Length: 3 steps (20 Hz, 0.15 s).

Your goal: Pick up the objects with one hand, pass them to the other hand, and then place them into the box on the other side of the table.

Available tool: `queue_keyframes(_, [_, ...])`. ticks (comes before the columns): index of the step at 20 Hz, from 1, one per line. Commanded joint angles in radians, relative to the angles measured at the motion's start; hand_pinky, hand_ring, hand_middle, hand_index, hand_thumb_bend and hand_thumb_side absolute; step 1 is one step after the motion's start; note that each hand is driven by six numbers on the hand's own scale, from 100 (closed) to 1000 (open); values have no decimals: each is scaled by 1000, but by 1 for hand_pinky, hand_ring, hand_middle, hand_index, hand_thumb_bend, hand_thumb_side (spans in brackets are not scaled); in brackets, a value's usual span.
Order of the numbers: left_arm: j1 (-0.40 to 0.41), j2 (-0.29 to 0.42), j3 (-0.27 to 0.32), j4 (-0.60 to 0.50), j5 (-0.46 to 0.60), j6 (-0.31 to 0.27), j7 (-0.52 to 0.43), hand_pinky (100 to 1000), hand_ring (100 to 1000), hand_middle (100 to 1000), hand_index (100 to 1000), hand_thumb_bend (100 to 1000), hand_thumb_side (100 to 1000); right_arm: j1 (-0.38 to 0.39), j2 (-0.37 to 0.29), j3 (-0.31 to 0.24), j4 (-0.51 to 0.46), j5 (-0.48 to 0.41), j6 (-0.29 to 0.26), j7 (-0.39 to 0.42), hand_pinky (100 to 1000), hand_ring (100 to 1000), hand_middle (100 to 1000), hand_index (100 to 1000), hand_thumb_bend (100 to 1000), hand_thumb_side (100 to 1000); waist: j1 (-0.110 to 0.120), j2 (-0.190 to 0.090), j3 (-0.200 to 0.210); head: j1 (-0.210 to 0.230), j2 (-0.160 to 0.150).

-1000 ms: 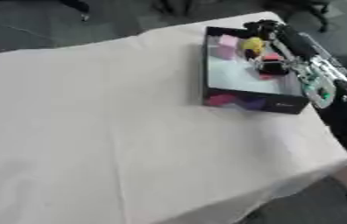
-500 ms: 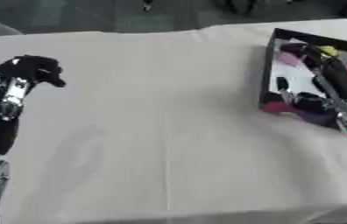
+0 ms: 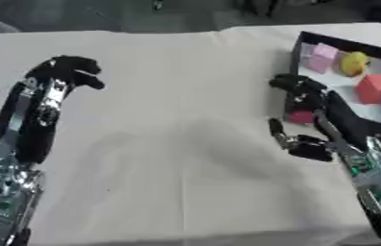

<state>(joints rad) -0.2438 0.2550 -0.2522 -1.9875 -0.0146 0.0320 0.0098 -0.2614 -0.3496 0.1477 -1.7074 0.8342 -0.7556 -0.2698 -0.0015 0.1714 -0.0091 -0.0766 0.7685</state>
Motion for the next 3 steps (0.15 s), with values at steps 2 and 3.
queue_keyframes(2, [2,-1,-18,-12,9,21,-26,776,590,616,703,100,846,4,-33,47,-117,-52,35,60,734,862,806,992,100,201,-1,-22,2,-16,1])
queue_keyframes(3, [4,-1,-19,-12,9,24,-32,776,588,614,701,100,849,6,-38,56,-137,-63,44,74,738,867,816,994,100,179,0,-23,2,-18,1])
